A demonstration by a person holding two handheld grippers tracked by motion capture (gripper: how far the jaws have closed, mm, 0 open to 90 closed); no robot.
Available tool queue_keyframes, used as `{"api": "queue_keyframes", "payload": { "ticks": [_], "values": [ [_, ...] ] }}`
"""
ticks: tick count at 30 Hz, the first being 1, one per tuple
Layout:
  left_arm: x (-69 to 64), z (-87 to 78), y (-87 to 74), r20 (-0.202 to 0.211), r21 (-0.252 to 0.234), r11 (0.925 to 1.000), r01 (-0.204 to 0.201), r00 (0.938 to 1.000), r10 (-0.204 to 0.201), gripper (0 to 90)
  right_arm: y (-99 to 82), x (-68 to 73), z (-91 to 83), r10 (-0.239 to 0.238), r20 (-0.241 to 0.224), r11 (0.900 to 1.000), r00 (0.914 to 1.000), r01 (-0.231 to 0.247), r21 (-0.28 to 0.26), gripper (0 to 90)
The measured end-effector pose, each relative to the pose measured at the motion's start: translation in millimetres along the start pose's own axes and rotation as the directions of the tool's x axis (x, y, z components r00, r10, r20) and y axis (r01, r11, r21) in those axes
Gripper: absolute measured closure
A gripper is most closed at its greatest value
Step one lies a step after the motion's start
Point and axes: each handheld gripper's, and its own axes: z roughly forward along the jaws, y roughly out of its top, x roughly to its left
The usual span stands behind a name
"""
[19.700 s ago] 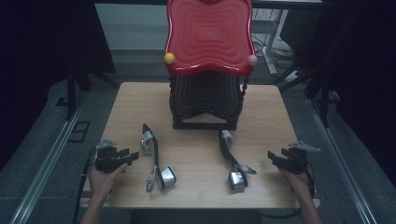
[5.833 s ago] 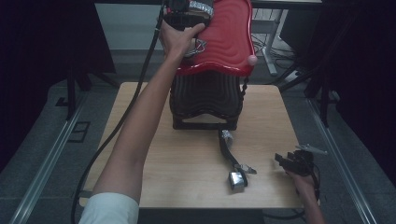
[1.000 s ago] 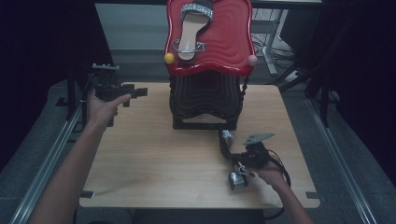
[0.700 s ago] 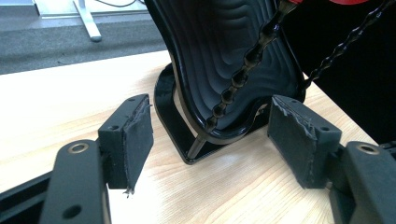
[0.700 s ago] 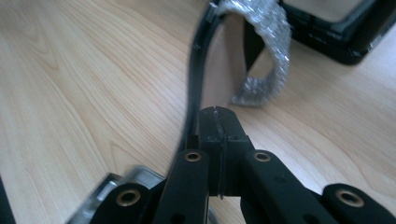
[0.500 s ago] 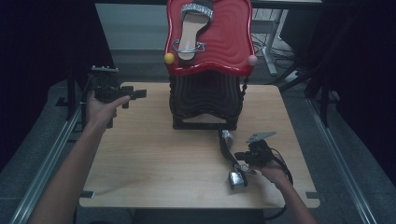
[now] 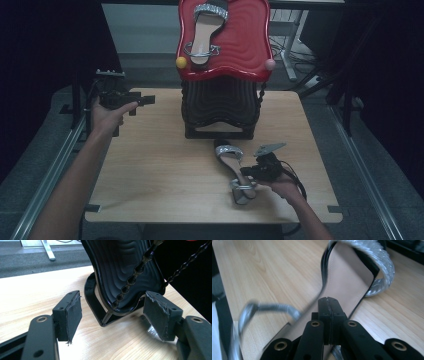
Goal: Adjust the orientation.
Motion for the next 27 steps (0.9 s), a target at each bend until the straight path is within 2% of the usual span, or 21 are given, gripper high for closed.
{"api": "queue_keyframes", "payload": {
  "ticks": [4, 7, 11, 12, 14, 18, 19, 20, 21, 22, 23, 24, 25, 26, 27],
  "values": [
    [1.2, -0.3, -3.1, 0.0, 0.002, 1.0, 0.003, 1.0, -0.003, 30.7, 0.8, 5.8, 18.0, 0.001, 0.001, 0.9995, 1.0, -0.001, 0.031, 90.0],
    [2.3, -1.1, -4.8, -0.003, 0.002, 1.0, 0.008, 1.0, -0.008, 30.7, 1.6, 7.2, 19.4, -0.001, 0.001, 0.9995, 1.0, 0.001, 0.032, 90.0],
    [3.4, -0.9, -6.3, -0.005, 0.005, 0.9999, 0.009, 0.9999, -0.009, 30.8, 3.8, 6.5, 17.4, 0.016, 0.023, 0.9989, 0.9996, -0.017, 0.043, 89.0],
    [3.5, -0.5, -6.6, -0.006, 0.008, 0.9999, 0.008, 1.0, -0.008, 30.8, 4.9, 4.8, 14.9, 0.026, 0.038, 0.9989, 0.9989, -0.028, 0.038, 84.6],
    [4.2, 1.2, -7.6, -0.005, 0.011, 0.9999, 0.012, 0.9999, -0.012, 30.8, 6.6, 4.2, 12.4, 0.036, 0.058, 0.9987, 0.9977, -0.038, 0.035, 82.8],
    [4.6, 2.3, -9.1, -0.008, 0.019, 0.9997, 0.014, 0.9999, -0.014, 30.8, 10.7, 5.0, 5.5, 0.047, 0.049, 0.9988, 0.9977, -0.047, 0.01, 82.2],
    [4.6, 2.6, -9.7, -0.009, 0.021, 0.9997, 0.014, 0.9999, -0.014, 30.8, 11.9, 6.7, 4.0, 0.042, 0.046, 0.9991, 0.998, -0.043, 0.007, 83.6],
    [4.6, 2.9, -10.2, -0.01, 0.023, 0.9997, 0.013, 0.9999, -0.013, 30.8, 15.8, 14.9, -0.3, 0.027, 0.031, 0.9996, 0.9991, -0.027, -0.005, 86.9],
    [4.6, 2.9, -10.2, -0.01, 0.023, 0.9997, 0.013, 0.9999, -0.013, 30.9, 15.8, 14.9, -0.3, 0.027, 0.031, 0.9996, 0.9991, -0.027, -0.005, 86.9],
    [4.9, 3.5, -10.3, -0.009, 0.023, 0.9996, 0.015, 0.9999, -0.015, 30.9, 19.5, 24.2, -2.9, 0.003, 0.018, 0.9999, 0.9998, -0.002, -0.012, 89.7],
    [4.9, 3.5, -10.3, -0.009, 0.023, 0.9996, 0.015, 0.9999, -0.015, 30.9, 19.5, 24.2, -2.9, 0.003, 0.018, 0.9999, 0.9998, -0.002, -0.012, 89.7],
    [4.5, 4.1, -10.4, -0.009, 0.024, 0.9996, 0.016, 0.9998, -0.015, 30.8, 24.1, 34.6, -4.2, -0.012, -0.004, 0.9999, 0.9999, 0.012, -0.011, 89.9],
    [4.5, 4.1, -10.4, -0.009, 0.024, 0.9996, 0.016, 0.9998, -0.015, 30.8, 24.1, 34.6, -4.2, -0.012, -0.004, 0.9999, 0.9999, 0.012, -0.011, 89.9],
    [4.5, 4.5, -10.6, -0.009, 0.023, 0.9996, 0.014, 0.9999, -0.014, 30.8, 28.9, 46.0, -4.1, -0.039, -0.019, 0.9992, 0.9991, 0.039, -0.009, 90.0],
    [4.5, 4.5, -10.6, -0.009, 0.023, 0.9996, 0.014, 0.9999, -0.014, 30.9, 28.9, 46.0, -4.1, -0.039, -0.019, 0.9992, 0.9991, 0.039, -0.009, 90.0]
  ]
}}
